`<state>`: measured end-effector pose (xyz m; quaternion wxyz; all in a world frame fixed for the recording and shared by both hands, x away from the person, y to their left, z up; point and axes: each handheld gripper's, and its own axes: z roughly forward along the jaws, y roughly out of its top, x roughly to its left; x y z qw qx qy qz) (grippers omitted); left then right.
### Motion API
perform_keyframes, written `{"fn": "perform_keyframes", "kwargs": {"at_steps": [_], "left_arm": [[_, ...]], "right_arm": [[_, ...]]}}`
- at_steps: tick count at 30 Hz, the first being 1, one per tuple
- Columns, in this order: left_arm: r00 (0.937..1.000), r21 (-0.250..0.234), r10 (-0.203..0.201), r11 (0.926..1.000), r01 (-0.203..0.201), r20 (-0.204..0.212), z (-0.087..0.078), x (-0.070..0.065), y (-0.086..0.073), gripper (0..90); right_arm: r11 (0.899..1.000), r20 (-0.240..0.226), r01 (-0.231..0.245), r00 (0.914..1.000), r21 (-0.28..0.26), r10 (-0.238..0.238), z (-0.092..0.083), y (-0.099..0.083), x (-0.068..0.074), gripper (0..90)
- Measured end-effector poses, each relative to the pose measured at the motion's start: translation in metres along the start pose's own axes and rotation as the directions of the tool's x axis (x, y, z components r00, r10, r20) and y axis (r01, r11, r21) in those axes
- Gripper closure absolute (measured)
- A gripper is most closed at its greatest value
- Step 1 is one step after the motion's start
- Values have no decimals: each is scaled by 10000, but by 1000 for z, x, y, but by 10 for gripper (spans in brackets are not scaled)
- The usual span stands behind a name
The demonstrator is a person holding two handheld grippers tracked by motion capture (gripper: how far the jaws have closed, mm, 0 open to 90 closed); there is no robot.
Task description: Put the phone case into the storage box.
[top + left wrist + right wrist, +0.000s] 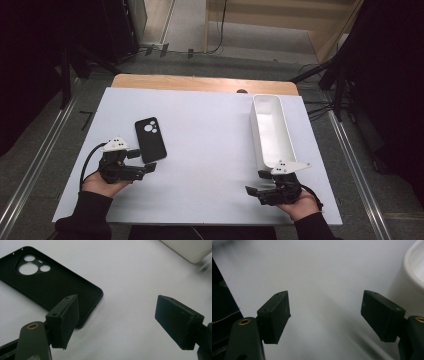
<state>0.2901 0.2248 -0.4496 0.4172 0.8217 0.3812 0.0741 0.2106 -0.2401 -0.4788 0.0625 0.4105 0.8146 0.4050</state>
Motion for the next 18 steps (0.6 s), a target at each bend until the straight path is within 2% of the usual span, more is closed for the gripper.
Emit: {"fn": "perform_keyframes", "kwargs": {"at_steps": [5, 13, 18], "left_arm": [[10000, -91, -73, 9999, 73, -35, 4, 3, 3, 193], [9988, -82, 48, 10000, -52, -484, 13, 11, 15, 212], [9987, -428, -130, 9990, 109, -499, 18, 20, 27, 212]], "right_arm": [[10000, 9, -7, 10000, 10, 7, 0, 0, 0, 218], [10000, -61, -62, 10000, 62, 63, 1, 0, 0, 218], [9999, -55, -18, 10000, 145, 19, 3, 0, 0, 218]]}}
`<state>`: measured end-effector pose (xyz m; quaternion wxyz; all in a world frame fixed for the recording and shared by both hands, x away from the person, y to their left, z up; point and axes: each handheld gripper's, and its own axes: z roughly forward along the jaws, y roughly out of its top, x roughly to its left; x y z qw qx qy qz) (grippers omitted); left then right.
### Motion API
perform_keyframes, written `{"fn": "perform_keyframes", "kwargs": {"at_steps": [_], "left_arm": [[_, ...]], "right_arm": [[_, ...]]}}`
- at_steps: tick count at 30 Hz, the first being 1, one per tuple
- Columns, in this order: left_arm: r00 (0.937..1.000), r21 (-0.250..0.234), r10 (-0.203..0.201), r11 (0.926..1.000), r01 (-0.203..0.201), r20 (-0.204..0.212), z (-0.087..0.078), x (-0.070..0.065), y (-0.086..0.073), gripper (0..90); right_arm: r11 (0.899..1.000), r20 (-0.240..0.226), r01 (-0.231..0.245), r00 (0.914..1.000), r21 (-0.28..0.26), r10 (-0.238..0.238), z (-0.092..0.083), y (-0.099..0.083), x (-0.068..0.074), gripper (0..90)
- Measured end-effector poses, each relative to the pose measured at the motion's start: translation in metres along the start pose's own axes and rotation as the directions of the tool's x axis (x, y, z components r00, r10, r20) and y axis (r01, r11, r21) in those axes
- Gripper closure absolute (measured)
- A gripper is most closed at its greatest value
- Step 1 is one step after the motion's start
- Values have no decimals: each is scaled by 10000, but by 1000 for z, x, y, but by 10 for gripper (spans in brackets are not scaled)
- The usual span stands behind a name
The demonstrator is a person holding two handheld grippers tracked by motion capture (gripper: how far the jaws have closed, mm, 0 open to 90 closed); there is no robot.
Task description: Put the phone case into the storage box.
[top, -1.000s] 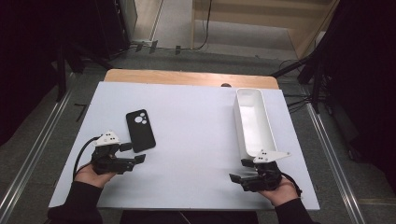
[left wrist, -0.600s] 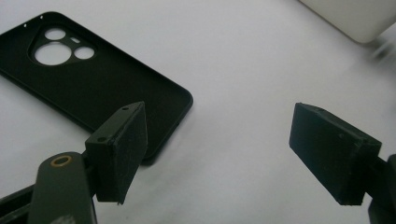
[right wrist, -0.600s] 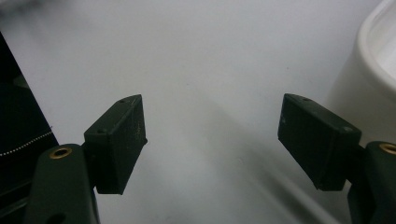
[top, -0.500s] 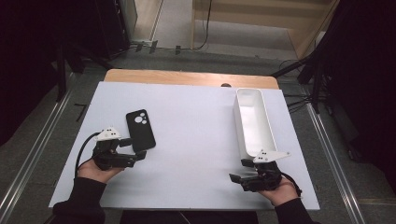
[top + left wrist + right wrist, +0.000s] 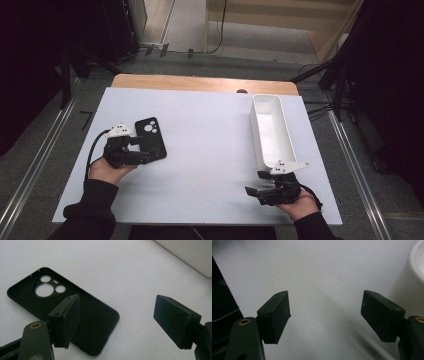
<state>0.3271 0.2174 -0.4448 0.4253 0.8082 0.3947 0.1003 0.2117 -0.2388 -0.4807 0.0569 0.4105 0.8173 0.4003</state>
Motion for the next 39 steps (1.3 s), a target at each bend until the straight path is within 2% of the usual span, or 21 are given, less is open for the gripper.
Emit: {"fn": "perform_keyframes", "kwargs": {"at_steps": [5, 9, 10, 12, 13, 14, 16, 19, 20, 23, 24, 30, 32, 37, 39], "left_arm": [[9999, -69, -147, 9999, 146, -48, 6, 6, 5, 211], [9999, 94, -66, 9999, 67, -77, 10, 8, 5, 212], [9998, 137, -34, 9999, 37, -202, 10, 8, 4, 236], [9997, 151, 31, 9999, -27, -249, 10, 8, 4, 313], [9989, 94, 164, 9998, -160, -449, 8, 7, 3, 375], [9989, 94, 164, 9998, -160, -449, 8, 7, 3, 435], [9982, -91, -66, 9999, 61, -591, 4, 5, 0, 577], [9987, 65, -204, 9998, 207, -460, 4, 6, -1, 658], [9980, 311, -106, 9994, 126, -626, 5, 6, -4, 712], [9989, 446, -43, 9990, 64, -464, 7, 7, -5, 874], [9989, 513, -58, 9986, 82, -463, 6, 7, -5, 896], [9987, 922, 7, 9957, 39, -508, 10, 8, -11, 897], [9990, 1112, -187, 9935, 232, -417, 12, 10, -13, 897], [9989, 1520, -230, 9880, 291, -419, 18, 13, -22, 896], [9988, 1620, -443, 9857, 469, -194, 18, 17, -25, 896]], "right_arm": [[10000, -46, -1, 10000, 75, 1, 1, 0, 1, 218], [10000, -30, 29, 10000, 89, -29, 1, 0, 0, 218], [10000, -19, 16, 10000, 83, -15, 0, 0, 0, 218], [10000, -13, 34, 10000, 67, -34, 0, 0, 0, 218], [10000, -14, 27, 10000, 69, -27, 0, 0, 0, 217], [10000, -9, 33, 10000, 66, -33, 0, 0, 0, 218], [10000, -12, 21, 10000, 69, -21, 0, 0, 0, 218], [10000, -13, 53, 10000, 45, -53, -1, 0, 0, 218], [10000, -10, 66, 10000, 38, -66, -1, 0, 0, 218], [9999, 4, 82, 10000, 70, -82, -1, 0, 0, 218], [9999, -3, 87, 10000, 57, -87, -1, 0, 0, 218], [9999, 9, 105, 9999, 39, -105, -1, 0, 1, 218], [9999, 12, 107, 9999, 36, -107, -1, 0, 0, 218], [10000, 11, 68, 10000, 43, -68, -1, 0, 1, 218], [10000, -14, 85, 10000, 43, -85, -1, 0, 1, 218]]}}
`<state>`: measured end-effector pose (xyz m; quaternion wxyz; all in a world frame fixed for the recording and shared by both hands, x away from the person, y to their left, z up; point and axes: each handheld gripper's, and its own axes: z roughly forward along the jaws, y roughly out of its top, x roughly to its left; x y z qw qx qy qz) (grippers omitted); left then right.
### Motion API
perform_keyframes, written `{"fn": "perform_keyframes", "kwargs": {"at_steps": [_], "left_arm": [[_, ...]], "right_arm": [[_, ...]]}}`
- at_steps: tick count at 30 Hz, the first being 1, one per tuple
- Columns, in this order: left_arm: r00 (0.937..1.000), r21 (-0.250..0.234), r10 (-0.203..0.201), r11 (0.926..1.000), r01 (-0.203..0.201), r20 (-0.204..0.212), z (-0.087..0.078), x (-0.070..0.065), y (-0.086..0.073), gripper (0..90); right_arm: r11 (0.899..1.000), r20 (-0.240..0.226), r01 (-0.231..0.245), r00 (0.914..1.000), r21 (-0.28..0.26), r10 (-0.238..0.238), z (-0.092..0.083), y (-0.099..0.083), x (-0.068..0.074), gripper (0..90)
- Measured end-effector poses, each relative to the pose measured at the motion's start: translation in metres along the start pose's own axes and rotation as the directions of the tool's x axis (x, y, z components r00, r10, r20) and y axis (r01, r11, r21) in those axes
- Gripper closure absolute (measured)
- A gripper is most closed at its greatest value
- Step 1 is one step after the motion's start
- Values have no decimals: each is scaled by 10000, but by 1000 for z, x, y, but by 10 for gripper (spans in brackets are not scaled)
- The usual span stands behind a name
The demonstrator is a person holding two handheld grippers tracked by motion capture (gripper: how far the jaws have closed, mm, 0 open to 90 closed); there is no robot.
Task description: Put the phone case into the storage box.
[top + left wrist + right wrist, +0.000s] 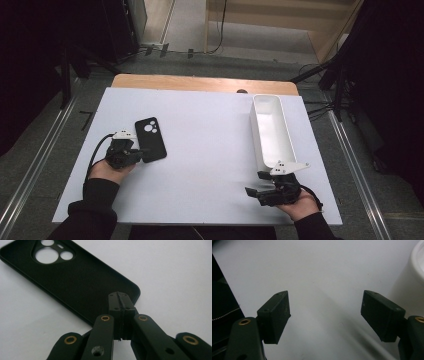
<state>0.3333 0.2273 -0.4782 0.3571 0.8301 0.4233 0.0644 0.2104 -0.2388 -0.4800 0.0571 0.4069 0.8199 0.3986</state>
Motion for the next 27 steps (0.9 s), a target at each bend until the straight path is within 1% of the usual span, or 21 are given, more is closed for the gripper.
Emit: {"fn": "perform_keyframes", "kwargs": {"at_steps": [1, 3, 7, 9, 11, 12, 18, 20, 25, 26, 27], "left_arm": [[9998, 33, -85, 10000, 85, 155, 1, 1, -1, 896], [9997, 100, -99, 9999, 97, 204, 2, 2, -2, 896], [10000, 540, 30, 9985, -25, -82, 8, 2, -4, 896], [9999, 611, 7, 9981, 1, -127, 9, 4, -5, 896], [9998, 568, -174, 9982, 178, -64, 8, 6, -7, 896], [9999, 563, -129, 9983, 135, -100, 7, 7, -7, 896], [9989, 593, -247, 9979, 270, -403, -1, 15, -11, 896], [9982, 558, -402, 9975, 427, -448, -4, 20, -13, 895], [9967, 494, -587, 9969, 615, -566, -9, 26, -17, 895], [9962, 491, -643, 9965, 673, -593, -11, 29, -18, 895], [9962, 491, -643, 9965, 673, -593, -11, 29, -18, 895]], "right_arm": [[10000, 7, -21, 10000, -4, 21, 0, 0, 0, 218], [10000, -10, 0, 10000, 21, 0, 0, 0, 0, 218], [10000, -41, -20, 10000, 32, 21, 1, 1, 0, 218], [10000, -74, 51, 10000, 30, -51, 2, 2, 0, 218], [9999, -89, 90, 9999, 57, -89, 2, 2, 0, 218], [10000, -76, 80, 9999, 46, -80, 2, 2, 1, 218], [9998, -101, 178, 9998, 43, -178, 2, 3, 1, 218], [9998, -135, 196, 9997, 35, -196, 3, 3, 1, 218], [9999, -146, 148, 9998, 77, -147, 4, 4, 2, 218], [9997, -147, 223, 9996, 74, -222, 4, 4, 1, 218], [9997, -147, 223, 9996, 74, -222, 4, 4, 1, 218]]}}
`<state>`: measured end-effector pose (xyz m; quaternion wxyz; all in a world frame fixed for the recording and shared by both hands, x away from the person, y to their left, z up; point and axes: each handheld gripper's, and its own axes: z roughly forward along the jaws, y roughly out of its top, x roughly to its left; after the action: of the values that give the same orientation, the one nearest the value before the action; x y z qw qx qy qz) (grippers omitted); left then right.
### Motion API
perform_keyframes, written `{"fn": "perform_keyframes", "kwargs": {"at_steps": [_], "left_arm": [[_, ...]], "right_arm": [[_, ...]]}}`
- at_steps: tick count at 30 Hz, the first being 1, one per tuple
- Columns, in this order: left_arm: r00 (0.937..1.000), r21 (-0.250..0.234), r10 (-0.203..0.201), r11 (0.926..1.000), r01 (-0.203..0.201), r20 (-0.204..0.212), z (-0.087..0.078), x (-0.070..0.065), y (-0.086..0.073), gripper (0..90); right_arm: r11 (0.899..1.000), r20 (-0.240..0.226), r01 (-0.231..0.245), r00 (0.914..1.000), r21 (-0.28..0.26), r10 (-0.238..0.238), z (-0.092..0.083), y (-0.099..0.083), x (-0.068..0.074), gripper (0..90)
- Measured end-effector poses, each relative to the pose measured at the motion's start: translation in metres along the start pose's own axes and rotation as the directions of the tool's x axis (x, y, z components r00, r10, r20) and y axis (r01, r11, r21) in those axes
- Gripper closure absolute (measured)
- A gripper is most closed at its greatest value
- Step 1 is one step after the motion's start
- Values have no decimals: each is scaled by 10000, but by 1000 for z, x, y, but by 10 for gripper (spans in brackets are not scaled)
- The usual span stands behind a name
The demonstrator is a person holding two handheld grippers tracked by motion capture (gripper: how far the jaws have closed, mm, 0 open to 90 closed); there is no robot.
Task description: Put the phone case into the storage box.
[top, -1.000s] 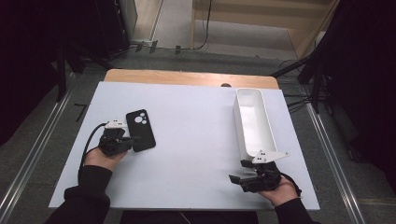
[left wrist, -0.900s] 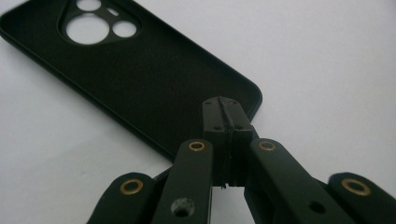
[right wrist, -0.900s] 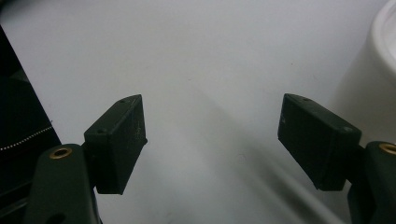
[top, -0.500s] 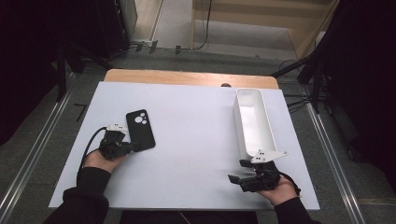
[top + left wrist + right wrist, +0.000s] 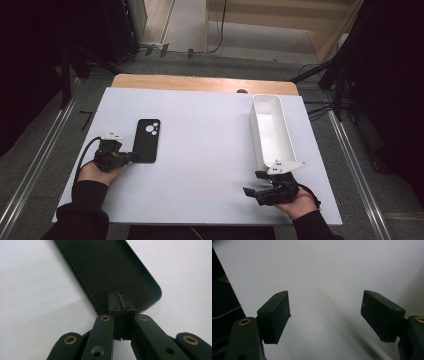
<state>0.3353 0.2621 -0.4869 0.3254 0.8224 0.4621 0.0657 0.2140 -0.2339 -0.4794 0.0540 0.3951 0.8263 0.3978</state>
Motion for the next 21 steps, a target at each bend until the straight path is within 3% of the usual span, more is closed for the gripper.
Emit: {"fn": "perform_keyframes", "kwargs": {"at_steps": [6, 14, 21], "left_arm": [[9999, -31, -24, 10000, 24, -116, -6, 10, -4, 894], [9971, -247, -451, 9987, 437, -606, -14, 25, -7, 894], [9931, -329, -689, 9973, 661, -944, -15, 30, -6, 894]], "right_arm": [[10000, 12, -41, 10000, 6, 41, 0, 0, 0, 218], [10000, 17, -53, 10000, 36, 53, 0, -1, 1, 218], [10000, 34, -68, 10000, 7, 68, -1, -2, 1, 218]]}}
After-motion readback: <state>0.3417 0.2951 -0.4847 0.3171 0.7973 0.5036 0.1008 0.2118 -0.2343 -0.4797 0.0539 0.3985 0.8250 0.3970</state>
